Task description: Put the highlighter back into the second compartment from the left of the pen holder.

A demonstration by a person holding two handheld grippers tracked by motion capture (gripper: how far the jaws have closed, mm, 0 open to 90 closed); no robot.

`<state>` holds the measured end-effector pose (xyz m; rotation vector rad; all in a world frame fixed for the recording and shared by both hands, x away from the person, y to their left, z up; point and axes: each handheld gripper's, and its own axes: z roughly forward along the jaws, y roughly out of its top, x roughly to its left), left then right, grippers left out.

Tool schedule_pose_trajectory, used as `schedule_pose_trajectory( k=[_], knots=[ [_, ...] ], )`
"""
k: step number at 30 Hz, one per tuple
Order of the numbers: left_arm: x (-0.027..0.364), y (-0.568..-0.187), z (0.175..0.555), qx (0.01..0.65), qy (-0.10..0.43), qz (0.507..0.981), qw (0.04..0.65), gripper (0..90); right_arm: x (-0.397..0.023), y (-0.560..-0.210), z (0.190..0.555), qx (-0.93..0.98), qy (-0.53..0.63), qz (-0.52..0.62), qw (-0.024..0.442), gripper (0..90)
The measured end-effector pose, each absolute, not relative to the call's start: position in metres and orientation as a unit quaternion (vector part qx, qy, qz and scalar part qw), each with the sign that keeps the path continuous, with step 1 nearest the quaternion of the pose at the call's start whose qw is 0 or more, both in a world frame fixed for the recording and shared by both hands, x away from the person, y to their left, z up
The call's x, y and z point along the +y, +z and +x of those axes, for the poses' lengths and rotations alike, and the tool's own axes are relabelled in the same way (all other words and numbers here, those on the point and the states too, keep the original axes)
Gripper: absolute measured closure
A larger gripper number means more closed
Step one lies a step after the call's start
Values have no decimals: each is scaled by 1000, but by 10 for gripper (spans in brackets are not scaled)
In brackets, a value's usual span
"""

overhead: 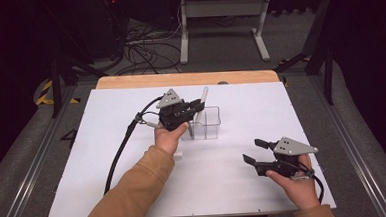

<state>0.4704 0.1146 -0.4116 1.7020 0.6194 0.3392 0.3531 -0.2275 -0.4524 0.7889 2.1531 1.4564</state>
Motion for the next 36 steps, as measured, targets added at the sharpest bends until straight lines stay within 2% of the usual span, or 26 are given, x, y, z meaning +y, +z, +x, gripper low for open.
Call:
schedule_pose_trajectory(
  k=[12, 14, 18, 24, 29, 36],
  knots=[
    [115, -413, 469, 272, 149, 751, 583, 772, -228, -452, 353, 773, 525, 284, 212, 299],
    [116, -411, 469, 282, 143, 749, 582, 680, -228, -451, 353, 773, 526, 285, 212, 299],
    [123, -402, 462, 277, 172, 758, 565, 521, -229, -451, 353, 772, 526, 286, 213, 299],
    [139, -379, 443, 269, 201, 762, 554, 331, -229, -451, 353, 772, 527, 285, 212, 299],
    [153, -363, 426, 264, 207, 766, 549, 229, -228, -451, 353, 773, 526, 286, 211, 299],
    [167, -356, 410, 266, 198, 767, 550, 190, -227, -450, 353, 772, 527, 284, 212, 299]
  ],
)
